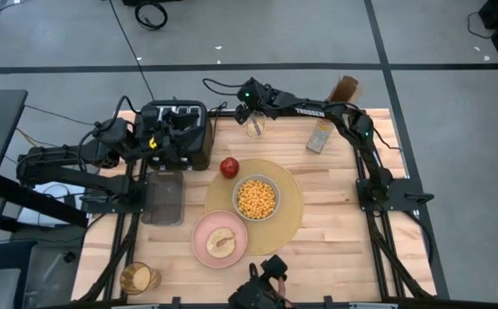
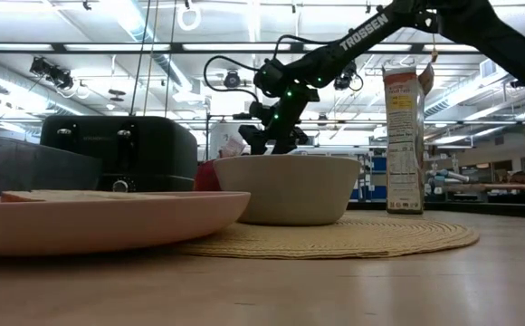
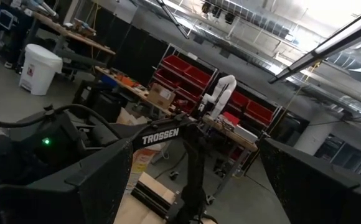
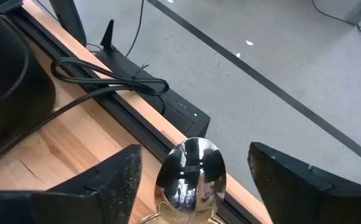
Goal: Arrange a breakfast setting
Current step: Put the purple spoon on the table mat to the right of the gray bowl
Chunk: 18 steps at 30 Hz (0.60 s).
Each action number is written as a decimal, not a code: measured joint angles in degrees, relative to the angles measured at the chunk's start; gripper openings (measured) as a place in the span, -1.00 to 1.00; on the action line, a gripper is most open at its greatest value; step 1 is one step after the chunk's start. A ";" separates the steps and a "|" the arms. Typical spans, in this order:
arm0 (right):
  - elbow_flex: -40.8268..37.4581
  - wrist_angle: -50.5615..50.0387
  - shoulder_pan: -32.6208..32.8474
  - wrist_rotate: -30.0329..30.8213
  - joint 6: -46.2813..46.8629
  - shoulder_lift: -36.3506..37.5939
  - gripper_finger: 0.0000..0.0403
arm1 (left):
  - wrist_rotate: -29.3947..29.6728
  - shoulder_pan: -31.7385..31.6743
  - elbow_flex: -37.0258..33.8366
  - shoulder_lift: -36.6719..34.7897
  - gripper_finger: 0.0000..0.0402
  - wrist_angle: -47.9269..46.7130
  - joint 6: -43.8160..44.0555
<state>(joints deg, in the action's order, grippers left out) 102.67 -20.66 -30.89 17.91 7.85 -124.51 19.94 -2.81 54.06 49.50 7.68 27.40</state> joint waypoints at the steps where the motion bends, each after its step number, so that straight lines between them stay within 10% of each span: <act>1: 0.00 -0.03 0.00 0.00 0.06 -0.02 0.43 | 0.00 0.00 0.00 0.00 0.78 -0.01 0.00; 18: 0.37 -1.94 0.40 -0.46 -0.08 0.69 -0.03 | 0.00 0.00 0.00 0.00 0.78 -0.08 -0.01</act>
<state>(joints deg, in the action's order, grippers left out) 103.05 -22.60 -30.49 17.45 7.77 -123.83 19.94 -2.81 54.06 49.50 7.61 27.39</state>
